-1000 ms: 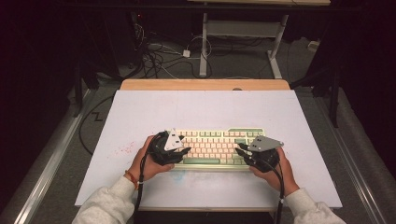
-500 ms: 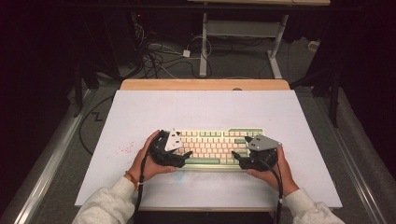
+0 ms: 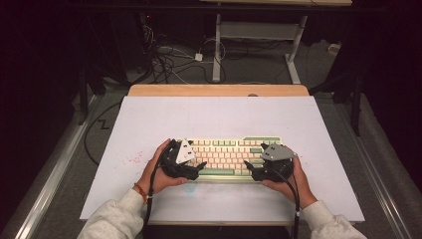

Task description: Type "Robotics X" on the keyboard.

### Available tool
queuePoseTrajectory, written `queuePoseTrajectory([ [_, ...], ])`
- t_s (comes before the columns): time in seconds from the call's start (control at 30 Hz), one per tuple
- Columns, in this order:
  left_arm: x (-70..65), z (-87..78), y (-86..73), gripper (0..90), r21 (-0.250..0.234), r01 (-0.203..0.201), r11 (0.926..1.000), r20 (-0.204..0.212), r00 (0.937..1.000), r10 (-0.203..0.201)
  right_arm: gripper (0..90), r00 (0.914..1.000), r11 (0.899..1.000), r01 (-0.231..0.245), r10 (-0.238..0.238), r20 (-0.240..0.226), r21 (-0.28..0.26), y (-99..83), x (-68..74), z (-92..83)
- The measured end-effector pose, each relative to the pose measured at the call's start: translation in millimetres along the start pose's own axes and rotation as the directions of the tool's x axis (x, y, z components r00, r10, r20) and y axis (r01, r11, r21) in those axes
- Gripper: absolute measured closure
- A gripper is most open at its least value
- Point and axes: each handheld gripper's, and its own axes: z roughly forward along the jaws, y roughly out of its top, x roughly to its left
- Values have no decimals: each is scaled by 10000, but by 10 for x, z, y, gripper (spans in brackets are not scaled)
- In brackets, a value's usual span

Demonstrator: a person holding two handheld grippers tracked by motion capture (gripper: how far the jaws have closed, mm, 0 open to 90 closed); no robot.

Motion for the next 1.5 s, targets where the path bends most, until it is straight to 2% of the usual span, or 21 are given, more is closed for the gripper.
queuePoseTrajectory([
  [0.13, 14, 0, -10, 171, 67, -11, 10000, 27, 10000, 11, 210, 9999, 9999, 83, -82, 74, -128, 32, -4, -8],
  [0.27, 33, -50, -13, 171, -92, -179, 9998, -361, 9992, 175, 208, 9997, 9994, 125, -118, 220, -308, 63, -10, -25],
  [0.43, 25, -94, -3, 171, -180, -248, 9995, -553, 9982, 238, 207, 9995, 9991, 136, -125, 287, -405, 76, -13, -57],
  [0.87, -46, -226, 50, 172, -531, -502, 9973, -673, 9966, 466, 209, 9985, 9970, 195, -156, 529, -748, 104, 16, -222],
  [0.93, -43, -241, 42, 172, -551, -477, 9973, -693, 9966, 438, 209, 9982, 9970, 212, -170, 567, -745, 104, 18, -236],
  [1.07, -50, -257, 25, 171, -291, -762, 9967, -939, 9929, 732, 211, 9981, 9971, 237, -195, 585, -725, 99, 27, -262],
  [1.27, -72, -314, 11, 171, -520, -807, 9954, -956, 9926, 754, 212, 9978, 9973, 269, -227, 616, -684, 80, 39, -281],
  [1.5, -98, -352, -31, 171, -478, -928, 9945, -1126, 9898, 870, 212, 9973, 9974, 329, -286, 673, -648, 55, 39, -316],
])
